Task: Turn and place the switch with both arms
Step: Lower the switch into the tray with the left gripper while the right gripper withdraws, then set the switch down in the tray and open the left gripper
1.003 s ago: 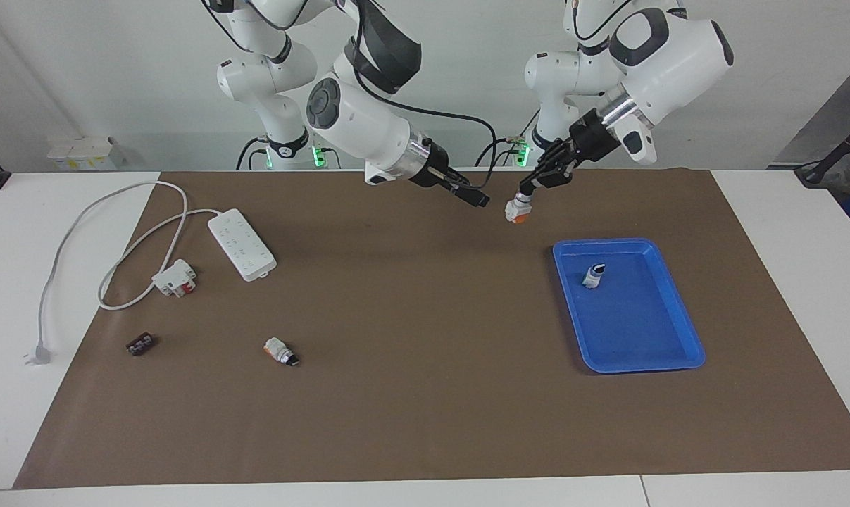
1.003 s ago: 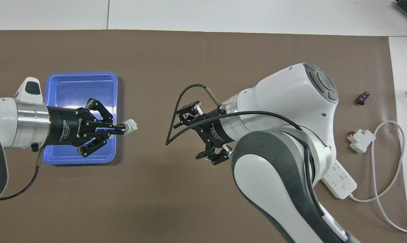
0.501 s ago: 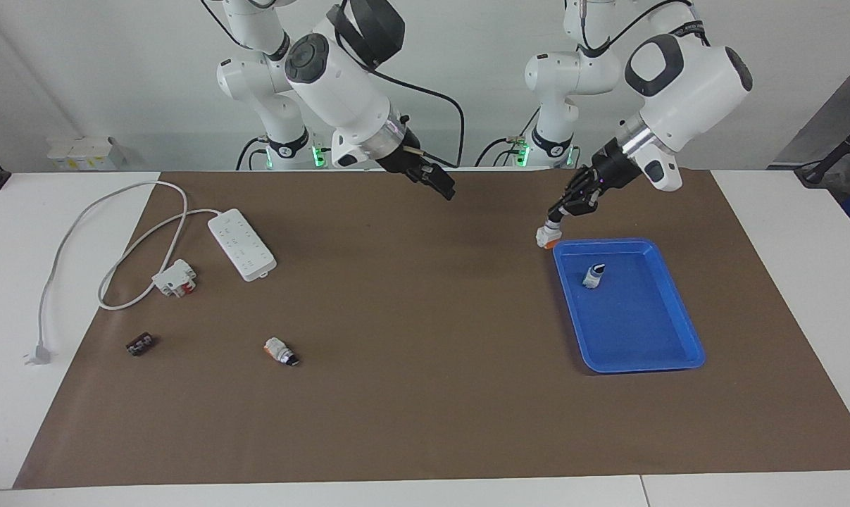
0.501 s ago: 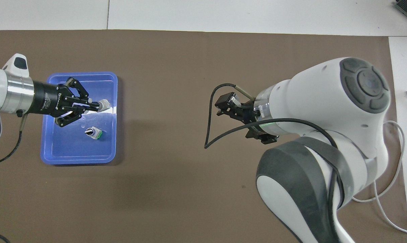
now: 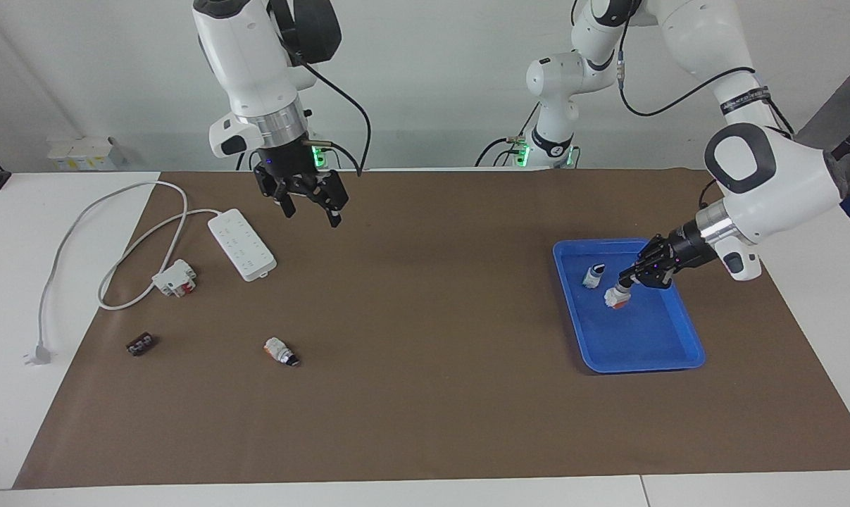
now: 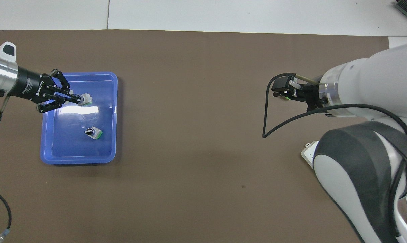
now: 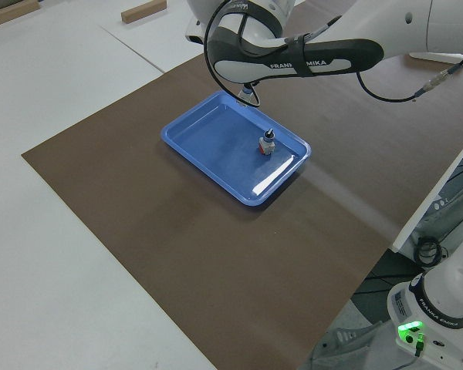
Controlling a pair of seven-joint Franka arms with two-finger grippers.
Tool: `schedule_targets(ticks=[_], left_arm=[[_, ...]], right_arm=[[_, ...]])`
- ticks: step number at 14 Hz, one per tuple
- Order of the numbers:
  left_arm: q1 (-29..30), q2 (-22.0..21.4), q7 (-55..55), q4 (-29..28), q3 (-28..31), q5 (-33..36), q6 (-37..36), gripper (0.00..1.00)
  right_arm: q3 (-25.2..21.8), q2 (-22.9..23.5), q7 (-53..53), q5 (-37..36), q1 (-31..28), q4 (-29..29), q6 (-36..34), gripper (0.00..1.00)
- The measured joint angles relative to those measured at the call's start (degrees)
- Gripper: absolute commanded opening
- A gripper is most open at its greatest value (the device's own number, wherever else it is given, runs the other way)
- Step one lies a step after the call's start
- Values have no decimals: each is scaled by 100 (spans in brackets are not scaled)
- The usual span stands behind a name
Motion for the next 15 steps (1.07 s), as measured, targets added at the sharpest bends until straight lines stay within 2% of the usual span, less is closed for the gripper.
schedule_targets(ticks=[4, 9, 15], left_arm=[[347, 217, 879, 14, 2, 36, -258, 0], [384, 140, 1394, -626, -40, 42, -326, 0], [383, -32, 1493, -942, -46, 47, -285, 0]], right_arm=[[-56, -123, -481, -452, -44, 161, -584, 100], [-813, -445, -2100, -472, 152, 195, -1110, 100], [-944, -497, -3383, -475, -336, 206, -1213, 100]])
